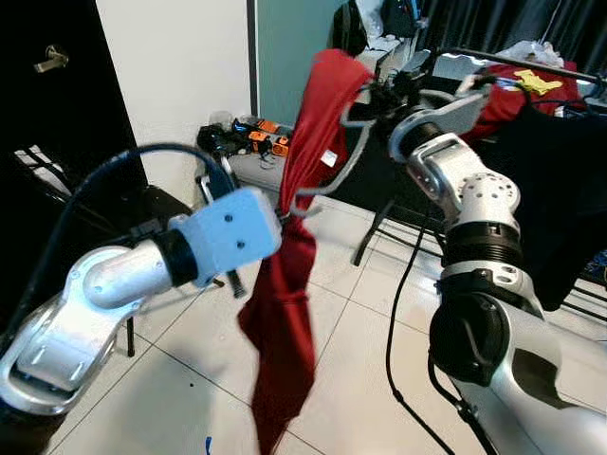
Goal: Hang hanger
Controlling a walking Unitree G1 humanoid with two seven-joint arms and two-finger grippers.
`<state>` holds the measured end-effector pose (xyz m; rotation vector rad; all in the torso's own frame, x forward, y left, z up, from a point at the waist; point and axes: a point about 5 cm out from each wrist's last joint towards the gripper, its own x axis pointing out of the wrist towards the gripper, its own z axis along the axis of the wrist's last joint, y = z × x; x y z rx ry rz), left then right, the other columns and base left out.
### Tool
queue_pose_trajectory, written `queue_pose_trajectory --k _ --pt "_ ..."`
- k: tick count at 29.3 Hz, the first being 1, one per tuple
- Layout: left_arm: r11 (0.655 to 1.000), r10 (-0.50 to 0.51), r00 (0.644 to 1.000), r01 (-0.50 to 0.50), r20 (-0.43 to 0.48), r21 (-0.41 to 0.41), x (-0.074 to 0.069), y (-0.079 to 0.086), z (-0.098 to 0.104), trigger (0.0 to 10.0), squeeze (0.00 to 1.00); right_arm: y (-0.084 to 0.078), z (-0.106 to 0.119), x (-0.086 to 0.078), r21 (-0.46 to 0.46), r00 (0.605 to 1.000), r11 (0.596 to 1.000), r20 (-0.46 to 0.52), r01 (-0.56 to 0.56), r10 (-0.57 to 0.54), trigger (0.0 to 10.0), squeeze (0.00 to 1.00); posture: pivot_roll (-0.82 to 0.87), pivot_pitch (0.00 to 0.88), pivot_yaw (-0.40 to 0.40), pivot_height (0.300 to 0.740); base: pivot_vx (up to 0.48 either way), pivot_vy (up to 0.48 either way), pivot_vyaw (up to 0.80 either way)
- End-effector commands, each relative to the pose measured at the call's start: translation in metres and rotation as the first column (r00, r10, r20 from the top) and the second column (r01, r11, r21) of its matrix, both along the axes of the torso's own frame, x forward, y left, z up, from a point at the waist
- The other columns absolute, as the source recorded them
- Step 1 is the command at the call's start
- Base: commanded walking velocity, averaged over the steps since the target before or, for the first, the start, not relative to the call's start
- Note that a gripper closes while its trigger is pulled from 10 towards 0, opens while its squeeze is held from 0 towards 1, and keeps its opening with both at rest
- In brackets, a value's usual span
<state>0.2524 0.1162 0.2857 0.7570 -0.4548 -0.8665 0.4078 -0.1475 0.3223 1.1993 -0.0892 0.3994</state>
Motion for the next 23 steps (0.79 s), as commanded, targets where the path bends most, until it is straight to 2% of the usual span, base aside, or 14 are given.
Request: queue_pose_trajectory --k 1,2,8,10,11,14,18,23 --pt "0.989 -0.147 0.989 0.148 0.028 -0.008 -0.017 -0.017 0.007 10.0 0.0 -0.001 0.01 -0.001 -0.002 0.998 0.999 0.037 0.053 -0.053 10.0 0.0 -0.03 0.0 -0.034 0.74 0.0 0.0 0.0" --pt "0.987 -0.152 0.988 0.153 0.016 -0.041 -0.018 -0.01 0.014 10.0 0.0 -0.003 0.01 -0.001 -0.022 0.996 0.997 0.041 0.075 -0.074 10.0 0.0 -0.03 0.0 -0.032 0.74 0.0 0.0 0.0" --pt "0.983 -0.171 0.985 0.169 -0.014 -0.065 -0.023 -0.002 0.018 10.0 0.0 -0.005 0.01 0.0 -0.029 0.995 0.996 0.042 0.088 -0.086 10.0 0.0 -0.03 0.0 -0.031 0.74 0.0 0.0 0.0" --pt "0.989 -0.142 0.988 0.141 -0.056 -0.035 -0.023 0.01 0.015 10.0 0.0 -0.005 0.01 0.0 -0.026 0.995 0.996 0.042 0.088 -0.087 10.0 0.0 -0.03 0.0 -0.033 0.74 0.0 0.0 0.0" --pt "0.989 -0.142 0.988 0.141 -0.056 -0.035 -0.023 0.01 0.015 10.0 0.0 -0.005 0.01 0.0 -0.026 0.995 0.996 0.042 0.088 -0.087 10.0 0.0 -0.03 0.0 -0.033 0.74 0.0 0.0 0.0" --pt "0.995 -0.08 0.991 0.086 -0.111 0.041 -0.022 0.027 0.005 10.0 0.0 -0.005 0.011 0.0 -0.021 0.995 0.996 0.044 0.09 -0.089 10.0 0.0 -0.03 0.0 -0.037 0.74 0.0 0.0 0.0" --pt "0.994 -0.038 0.986 0.055 -0.163 0.099 -0.022 0.038 -0.006 10.0 0.0 -0.005 0.012 -0.001 -0.017 0.995 0.995 0.048 0.093 -0.092 10.0 0.0 -0.03 0.0 -0.04 0.74 0.0 0.0 0.0" --pt "0.992 -0.042 0.98 0.063 -0.192 0.105 -0.024 0.04 -0.009 10.0 0.0 -0.006 0.013 -0.001 -0.013 0.994 0.995 0.051 0.095 -0.094 10.0 0.0 -0.03 0.0 -0.042 0.74 0.0 0.0 0.0"
